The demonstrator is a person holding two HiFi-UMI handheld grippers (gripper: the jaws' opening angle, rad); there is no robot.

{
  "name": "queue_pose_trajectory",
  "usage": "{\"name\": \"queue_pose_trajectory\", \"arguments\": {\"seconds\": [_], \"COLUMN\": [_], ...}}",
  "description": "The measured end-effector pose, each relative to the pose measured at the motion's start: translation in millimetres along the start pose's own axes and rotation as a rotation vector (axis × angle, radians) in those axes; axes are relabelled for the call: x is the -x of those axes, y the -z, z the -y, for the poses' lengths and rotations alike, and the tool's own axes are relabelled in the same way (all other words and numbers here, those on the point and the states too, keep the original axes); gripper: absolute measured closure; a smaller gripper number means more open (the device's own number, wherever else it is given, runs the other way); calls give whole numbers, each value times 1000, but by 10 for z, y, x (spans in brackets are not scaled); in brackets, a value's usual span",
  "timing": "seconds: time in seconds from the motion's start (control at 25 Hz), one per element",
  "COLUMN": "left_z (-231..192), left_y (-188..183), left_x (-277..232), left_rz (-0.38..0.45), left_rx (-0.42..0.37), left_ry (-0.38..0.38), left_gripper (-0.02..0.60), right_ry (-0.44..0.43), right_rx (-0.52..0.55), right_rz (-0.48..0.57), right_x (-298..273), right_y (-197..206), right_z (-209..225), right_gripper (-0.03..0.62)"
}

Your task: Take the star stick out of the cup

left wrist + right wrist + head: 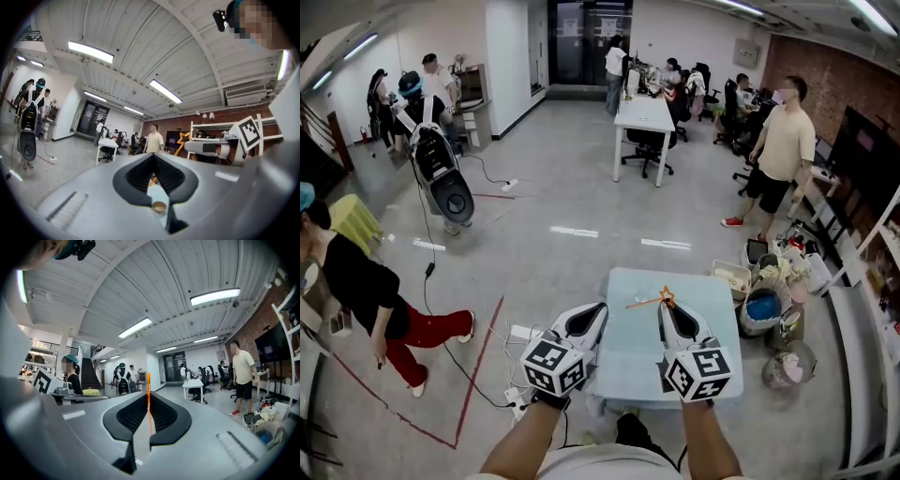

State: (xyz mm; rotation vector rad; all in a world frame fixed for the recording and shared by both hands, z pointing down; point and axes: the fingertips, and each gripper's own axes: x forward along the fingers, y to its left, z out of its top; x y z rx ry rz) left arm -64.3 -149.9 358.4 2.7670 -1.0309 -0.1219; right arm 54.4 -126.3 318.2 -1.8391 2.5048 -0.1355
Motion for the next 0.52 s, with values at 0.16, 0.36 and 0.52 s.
{"name": "queue_pose_trajectory", "arguments": {"seconds": [0.16, 0.36, 0.52], "left_z": [16, 26, 28], "left_y": [8, -5, -41], "left_x": [-30, -27, -20], "left_rz": [4, 2, 3], "left_rx": [-3, -4, -5], "left_ry": [0, -1, 0], "left_gripper": [575, 575, 575], "right_ry": [-2, -5, -4], "right_rx": [1, 1, 0], "right_rz": [0, -1, -1], "right_x": [0, 2, 1], "right_y": [18, 2, -31], "right_z": [31, 23, 12], "right_gripper": [566, 568, 566]}}
